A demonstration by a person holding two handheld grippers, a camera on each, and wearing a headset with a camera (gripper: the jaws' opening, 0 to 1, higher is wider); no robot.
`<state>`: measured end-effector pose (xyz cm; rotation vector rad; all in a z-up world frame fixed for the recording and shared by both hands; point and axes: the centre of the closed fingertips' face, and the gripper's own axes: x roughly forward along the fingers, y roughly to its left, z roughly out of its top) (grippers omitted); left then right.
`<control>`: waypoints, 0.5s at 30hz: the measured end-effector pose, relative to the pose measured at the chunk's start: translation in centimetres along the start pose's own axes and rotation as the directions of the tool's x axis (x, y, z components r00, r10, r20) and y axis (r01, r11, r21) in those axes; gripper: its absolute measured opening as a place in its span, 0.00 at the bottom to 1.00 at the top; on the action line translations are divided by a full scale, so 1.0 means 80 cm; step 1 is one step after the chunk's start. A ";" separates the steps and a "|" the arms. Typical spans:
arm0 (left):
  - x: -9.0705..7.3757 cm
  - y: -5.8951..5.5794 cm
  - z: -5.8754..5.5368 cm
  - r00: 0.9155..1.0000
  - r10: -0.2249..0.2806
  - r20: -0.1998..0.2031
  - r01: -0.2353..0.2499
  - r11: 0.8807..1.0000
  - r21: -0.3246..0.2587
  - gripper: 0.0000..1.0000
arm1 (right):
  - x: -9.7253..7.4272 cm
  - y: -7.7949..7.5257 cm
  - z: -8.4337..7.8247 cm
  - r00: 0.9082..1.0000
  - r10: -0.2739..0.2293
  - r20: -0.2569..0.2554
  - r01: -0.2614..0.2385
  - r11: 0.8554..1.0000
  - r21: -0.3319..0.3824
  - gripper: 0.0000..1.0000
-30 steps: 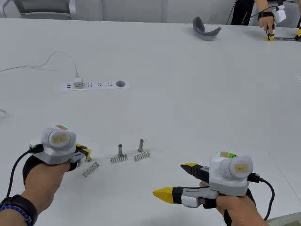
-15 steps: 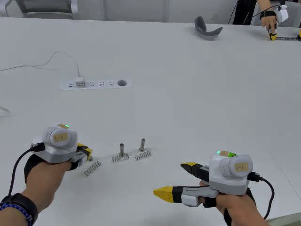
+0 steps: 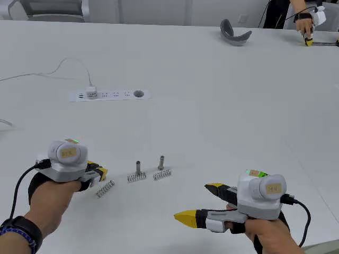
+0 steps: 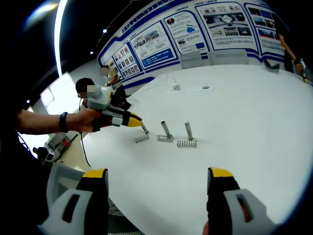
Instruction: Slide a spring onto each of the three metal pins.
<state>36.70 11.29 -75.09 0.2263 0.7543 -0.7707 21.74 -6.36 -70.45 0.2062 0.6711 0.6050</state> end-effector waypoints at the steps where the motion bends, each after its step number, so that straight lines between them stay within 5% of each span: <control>1: -0.001 0.001 -0.001 1.000 0.002 0.000 -0.002 1.000 0.001 0.18 | 0.000 0.000 0.000 1.000 0.001 0.000 -0.001 1.000 0.000 0.84; 15: -0.027 0.008 -0.016 1.000 0.004 0.013 -0.004 0.999 -0.050 0.28 | 0.008 0.008 -0.001 1.000 0.016 -0.008 -0.016 1.000 -0.007 0.84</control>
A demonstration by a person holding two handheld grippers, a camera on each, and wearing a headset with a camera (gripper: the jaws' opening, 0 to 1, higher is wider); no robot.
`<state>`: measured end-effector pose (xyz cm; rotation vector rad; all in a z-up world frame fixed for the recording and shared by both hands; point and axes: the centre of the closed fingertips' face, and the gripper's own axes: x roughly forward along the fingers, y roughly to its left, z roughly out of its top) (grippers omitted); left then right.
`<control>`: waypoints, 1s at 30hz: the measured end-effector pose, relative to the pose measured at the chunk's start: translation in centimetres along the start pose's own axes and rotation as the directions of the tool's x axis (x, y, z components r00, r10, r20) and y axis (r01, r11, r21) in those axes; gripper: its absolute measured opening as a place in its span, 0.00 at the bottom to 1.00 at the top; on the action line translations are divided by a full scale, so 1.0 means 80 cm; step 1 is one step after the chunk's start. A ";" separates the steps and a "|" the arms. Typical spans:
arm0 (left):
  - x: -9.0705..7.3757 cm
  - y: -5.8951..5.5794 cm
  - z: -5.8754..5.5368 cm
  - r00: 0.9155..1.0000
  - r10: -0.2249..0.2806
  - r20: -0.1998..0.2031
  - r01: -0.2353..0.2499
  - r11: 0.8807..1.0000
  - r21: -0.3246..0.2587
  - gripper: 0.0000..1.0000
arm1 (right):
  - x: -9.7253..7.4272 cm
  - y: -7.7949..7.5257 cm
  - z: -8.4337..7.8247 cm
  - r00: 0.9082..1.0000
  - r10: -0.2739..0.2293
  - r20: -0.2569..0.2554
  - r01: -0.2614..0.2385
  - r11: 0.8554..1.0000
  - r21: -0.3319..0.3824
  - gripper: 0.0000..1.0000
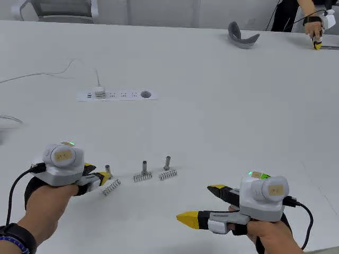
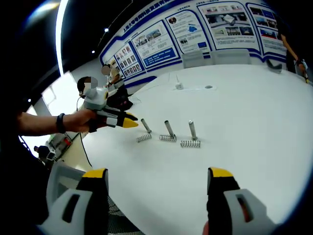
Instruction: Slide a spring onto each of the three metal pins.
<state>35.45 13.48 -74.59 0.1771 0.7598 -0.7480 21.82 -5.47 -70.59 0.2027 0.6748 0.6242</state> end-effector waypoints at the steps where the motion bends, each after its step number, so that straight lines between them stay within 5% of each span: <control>1: -0.001 0.000 -0.001 1.000 0.001 0.000 -0.001 1.000 0.000 0.29 | 0.000 0.000 0.000 1.000 0.001 -0.001 -0.001 1.000 -0.001 0.84; 30: -0.057 0.007 -0.045 0.999 -0.002 0.044 0.004 0.999 -0.038 0.54 | 0.017 0.008 0.003 1.000 0.021 -0.020 -0.022 0.999 -0.033 0.85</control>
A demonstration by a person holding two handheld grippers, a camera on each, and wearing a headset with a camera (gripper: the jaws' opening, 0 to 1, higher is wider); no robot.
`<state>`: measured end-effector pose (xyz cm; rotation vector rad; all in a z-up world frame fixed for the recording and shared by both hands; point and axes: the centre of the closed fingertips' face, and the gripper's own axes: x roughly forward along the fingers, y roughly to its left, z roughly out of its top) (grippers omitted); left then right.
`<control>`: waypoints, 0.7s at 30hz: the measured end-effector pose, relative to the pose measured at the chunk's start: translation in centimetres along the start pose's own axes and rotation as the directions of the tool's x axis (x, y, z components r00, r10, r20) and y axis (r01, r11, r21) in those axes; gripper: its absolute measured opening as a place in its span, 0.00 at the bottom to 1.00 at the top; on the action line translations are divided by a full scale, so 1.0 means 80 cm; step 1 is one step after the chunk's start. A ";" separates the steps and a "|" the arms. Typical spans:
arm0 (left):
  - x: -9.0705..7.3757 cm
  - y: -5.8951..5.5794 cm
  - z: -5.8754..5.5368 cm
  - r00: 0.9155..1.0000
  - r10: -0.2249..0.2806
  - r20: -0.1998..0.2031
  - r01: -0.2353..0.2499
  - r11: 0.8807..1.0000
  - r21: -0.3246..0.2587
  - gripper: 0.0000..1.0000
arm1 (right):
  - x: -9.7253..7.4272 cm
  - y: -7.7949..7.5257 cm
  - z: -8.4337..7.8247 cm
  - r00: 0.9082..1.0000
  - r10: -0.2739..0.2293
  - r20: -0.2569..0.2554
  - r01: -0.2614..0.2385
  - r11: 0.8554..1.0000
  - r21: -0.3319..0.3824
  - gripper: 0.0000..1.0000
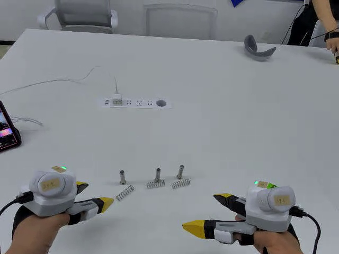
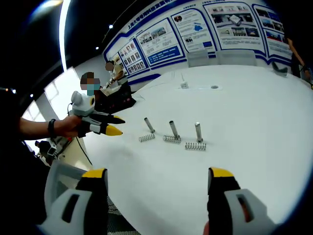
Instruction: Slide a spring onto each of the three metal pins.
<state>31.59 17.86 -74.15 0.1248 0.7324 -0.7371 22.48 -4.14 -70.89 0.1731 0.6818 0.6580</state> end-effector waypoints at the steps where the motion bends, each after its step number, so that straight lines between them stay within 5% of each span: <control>1: -0.001 0.000 -0.002 1.000 0.000 0.000 0.000 1.000 0.000 0.55 | 0.000 0.000 0.000 1.000 0.000 -0.001 0.000 1.000 0.000 0.85; 10: -0.015 0.000 -0.022 1.000 -0.004 -0.004 0.004 1.000 -0.013 0.62 | 0.001 0.003 -0.008 1.000 0.006 -0.021 -0.006 1.000 -0.008 0.86; 21: -0.033 0.007 -0.031 1.000 0.003 0.010 -0.002 0.999 -0.040 0.71 | 0.003 0.004 -0.008 1.000 0.006 -0.028 -0.007 1.000 -0.016 0.87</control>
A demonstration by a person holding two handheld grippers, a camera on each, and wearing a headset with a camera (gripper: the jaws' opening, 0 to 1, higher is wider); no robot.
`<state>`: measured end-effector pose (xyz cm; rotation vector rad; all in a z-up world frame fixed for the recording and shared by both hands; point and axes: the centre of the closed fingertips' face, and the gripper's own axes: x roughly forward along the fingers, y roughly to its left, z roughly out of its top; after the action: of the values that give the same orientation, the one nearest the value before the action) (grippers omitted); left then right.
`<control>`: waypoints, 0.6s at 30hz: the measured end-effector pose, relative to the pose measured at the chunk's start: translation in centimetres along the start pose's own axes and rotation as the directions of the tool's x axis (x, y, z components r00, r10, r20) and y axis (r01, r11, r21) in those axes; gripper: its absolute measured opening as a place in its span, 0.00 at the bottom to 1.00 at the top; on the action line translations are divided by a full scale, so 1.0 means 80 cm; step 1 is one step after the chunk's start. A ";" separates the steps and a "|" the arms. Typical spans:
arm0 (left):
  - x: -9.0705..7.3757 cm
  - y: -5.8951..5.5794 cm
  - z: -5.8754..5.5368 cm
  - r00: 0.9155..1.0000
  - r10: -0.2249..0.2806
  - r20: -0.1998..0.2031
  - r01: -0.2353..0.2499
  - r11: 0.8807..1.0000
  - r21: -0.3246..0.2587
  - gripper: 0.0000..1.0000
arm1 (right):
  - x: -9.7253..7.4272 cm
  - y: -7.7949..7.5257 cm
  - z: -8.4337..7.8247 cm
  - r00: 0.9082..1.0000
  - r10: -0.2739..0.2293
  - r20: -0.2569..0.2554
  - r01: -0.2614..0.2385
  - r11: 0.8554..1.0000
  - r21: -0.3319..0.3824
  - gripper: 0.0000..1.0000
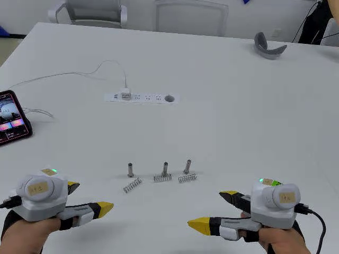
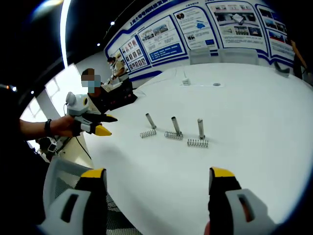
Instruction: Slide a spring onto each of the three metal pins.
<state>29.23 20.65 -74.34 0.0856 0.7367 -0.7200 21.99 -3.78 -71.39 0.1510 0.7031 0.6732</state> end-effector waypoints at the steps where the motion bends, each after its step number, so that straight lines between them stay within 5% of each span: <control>1: -0.002 0.000 -0.001 1.000 -0.001 0.000 0.001 1.000 0.001 0.71 | 0.000 0.000 0.000 1.000 0.000 -0.001 0.000 1.000 0.000 0.88; 11: -0.004 -0.001 -0.008 1.000 -0.011 -0.008 0.011 1.000 -0.009 0.76 | 0.005 0.004 -0.004 1.000 0.006 -0.022 -0.006 1.000 -0.003 0.88; 18: -0.005 -0.016 -0.006 0.999 -0.037 -0.024 0.037 0.999 0.016 0.77 | 0.008 0.007 -0.005 0.999 0.010 -0.033 -0.011 1.000 -0.017 0.89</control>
<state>27.96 20.01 -74.22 0.0958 0.7572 -0.7613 21.80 -2.98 -71.90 0.1281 0.7285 0.6928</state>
